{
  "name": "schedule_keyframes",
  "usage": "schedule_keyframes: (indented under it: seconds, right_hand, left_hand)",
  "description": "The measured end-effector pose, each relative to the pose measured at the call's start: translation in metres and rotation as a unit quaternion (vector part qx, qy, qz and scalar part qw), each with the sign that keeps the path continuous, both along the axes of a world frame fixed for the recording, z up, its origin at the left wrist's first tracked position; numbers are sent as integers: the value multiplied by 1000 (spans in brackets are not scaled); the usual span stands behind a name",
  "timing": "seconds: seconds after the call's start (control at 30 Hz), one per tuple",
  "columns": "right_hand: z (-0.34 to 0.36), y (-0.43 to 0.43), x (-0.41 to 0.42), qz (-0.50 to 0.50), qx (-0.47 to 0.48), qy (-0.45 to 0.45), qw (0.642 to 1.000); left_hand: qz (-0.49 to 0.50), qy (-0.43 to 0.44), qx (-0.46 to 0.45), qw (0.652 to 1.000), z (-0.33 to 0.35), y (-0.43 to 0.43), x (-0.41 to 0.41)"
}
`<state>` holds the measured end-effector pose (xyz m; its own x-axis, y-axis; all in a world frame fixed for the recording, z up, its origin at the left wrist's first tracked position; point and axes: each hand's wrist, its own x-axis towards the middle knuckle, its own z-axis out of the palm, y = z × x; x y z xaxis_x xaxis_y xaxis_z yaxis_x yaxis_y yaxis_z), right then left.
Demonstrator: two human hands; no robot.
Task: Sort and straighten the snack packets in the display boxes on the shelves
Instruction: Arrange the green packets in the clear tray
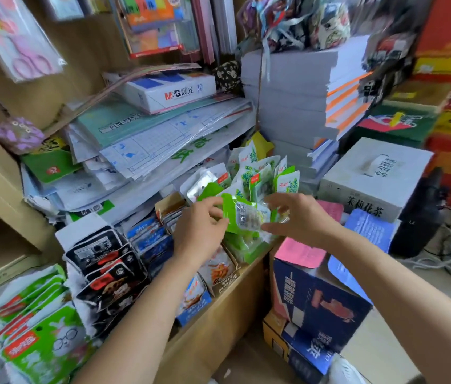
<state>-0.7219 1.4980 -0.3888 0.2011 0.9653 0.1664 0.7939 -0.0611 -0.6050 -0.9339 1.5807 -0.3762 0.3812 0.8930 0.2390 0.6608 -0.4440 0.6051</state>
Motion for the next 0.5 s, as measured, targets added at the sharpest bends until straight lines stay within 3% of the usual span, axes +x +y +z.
schedule_keyframes:
  seconds: [0.13, 0.2, 0.27, 0.4, 0.5]
  right_hand:
    - [-12, 13, -5, 36, -11, 17, 999]
    - [-18, 19, -9, 5, 20, 17, 1000]
    - [-15, 26, -7, -42, 57, 25, 997]
    - [-10, 34, 14, -122, 88, 85, 985]
    - [-13, 35, 30, -158, 120, 144, 970]
  left_hand:
    - [-88, -121, -87, 985, 10, 11, 25]
    - [-154, -163, -130, 966, 10, 13, 36]
    - [-170, -182, -109, 962, 9, 19, 41]
    - [-75, -56, 106, 990, 1, 35, 25]
    - [-64, 89, 144, 984, -11, 40, 19]
